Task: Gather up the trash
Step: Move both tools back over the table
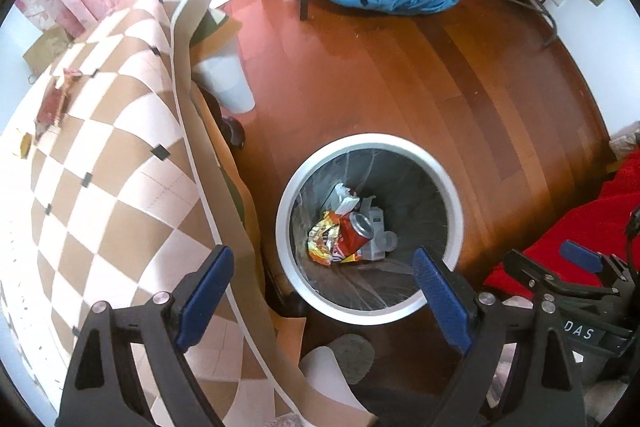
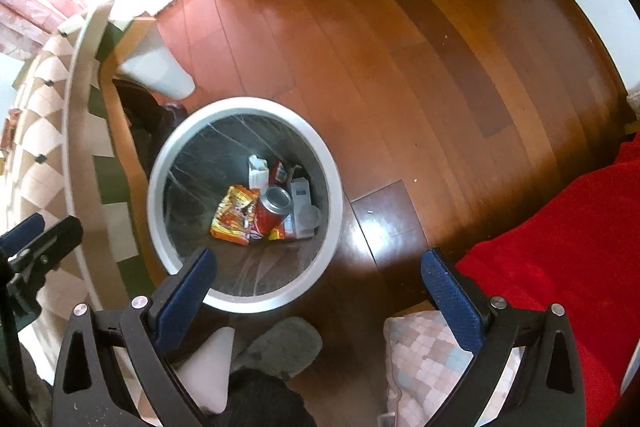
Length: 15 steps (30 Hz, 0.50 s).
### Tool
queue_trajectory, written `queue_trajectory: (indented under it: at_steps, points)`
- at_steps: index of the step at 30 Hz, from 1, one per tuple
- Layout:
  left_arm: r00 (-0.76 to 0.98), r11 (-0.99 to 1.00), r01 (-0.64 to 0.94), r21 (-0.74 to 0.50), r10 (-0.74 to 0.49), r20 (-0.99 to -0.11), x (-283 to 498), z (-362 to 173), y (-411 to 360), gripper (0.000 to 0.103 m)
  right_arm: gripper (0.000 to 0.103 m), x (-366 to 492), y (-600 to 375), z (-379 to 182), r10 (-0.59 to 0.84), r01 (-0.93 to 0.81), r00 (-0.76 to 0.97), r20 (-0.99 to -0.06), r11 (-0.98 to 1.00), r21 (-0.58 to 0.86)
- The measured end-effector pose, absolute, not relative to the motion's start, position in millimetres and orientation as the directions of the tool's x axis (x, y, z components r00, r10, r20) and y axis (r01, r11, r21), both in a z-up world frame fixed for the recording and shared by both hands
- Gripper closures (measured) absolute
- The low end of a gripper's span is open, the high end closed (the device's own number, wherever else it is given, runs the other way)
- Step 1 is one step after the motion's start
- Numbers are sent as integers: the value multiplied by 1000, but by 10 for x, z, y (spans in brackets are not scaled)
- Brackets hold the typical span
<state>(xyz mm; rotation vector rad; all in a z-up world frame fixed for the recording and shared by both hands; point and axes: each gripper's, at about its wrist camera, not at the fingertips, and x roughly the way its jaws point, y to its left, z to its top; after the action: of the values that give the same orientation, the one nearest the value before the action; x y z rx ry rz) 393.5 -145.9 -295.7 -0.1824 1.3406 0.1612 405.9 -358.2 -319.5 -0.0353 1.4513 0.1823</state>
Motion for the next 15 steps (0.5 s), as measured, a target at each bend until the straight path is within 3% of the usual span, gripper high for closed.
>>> queue_trajectory:
  at_steps: [9, 15]
  points:
    - [356, 971, -236, -26, 61, -933, 3754, -2155, -1410, 11, 0, 3878, -3598, -2285, 173, -138, 241, -955, 980, 143]
    - [463, 951, -306, -37, 115, -879, 3618, -1532, -936, 11, 0, 3814, -3305, -1533, 251, -178, 341, -906, 963, 201]
